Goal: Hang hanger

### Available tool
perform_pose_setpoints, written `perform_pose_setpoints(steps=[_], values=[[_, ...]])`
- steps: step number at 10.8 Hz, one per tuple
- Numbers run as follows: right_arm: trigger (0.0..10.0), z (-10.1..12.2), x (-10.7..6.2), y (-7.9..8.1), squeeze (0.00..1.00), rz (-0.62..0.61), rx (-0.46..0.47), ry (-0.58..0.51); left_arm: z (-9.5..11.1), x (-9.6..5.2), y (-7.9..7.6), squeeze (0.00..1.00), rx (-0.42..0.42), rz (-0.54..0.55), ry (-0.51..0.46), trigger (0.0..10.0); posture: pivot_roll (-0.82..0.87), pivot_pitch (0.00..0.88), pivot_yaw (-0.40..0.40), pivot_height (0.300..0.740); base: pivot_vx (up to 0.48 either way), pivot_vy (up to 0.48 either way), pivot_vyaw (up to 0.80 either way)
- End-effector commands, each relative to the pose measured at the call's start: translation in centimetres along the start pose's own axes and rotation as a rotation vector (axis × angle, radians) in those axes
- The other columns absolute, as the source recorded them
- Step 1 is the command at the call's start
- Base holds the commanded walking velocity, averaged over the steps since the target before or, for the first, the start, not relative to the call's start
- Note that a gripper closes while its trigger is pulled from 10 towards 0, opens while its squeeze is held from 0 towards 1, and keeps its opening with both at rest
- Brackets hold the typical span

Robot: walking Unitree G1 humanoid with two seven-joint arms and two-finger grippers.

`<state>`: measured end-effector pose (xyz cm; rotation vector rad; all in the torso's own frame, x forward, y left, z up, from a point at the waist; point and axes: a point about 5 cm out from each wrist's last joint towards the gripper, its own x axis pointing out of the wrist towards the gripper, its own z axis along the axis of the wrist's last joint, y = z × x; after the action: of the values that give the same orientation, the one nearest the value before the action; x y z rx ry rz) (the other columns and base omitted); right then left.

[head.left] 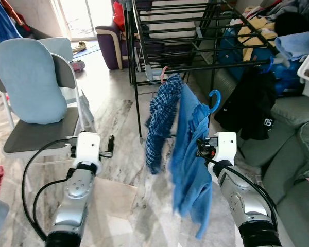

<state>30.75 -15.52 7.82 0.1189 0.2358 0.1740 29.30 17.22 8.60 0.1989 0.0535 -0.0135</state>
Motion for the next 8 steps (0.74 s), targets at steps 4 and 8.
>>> perform_pose_setpoints(steps=[4,8], values=[[10.0,-0.6,-1.1,0.3,0.00,0.073,-0.062,-0.005,-1.4,-1.4,-0.1,0.00,0.009,0.013,0.011,10.0,0.01,0.000,-0.002,0.740,0.000,0.000,0.40],[10.0,0.7,0.1,1.0,0.00,0.123,-0.093,-0.038,-0.7,0.0,0.5,0.00,0.032,0.054,-0.010,10.0,0.01,0.000,-0.009,0.740,0.000,0.000,0.80]])
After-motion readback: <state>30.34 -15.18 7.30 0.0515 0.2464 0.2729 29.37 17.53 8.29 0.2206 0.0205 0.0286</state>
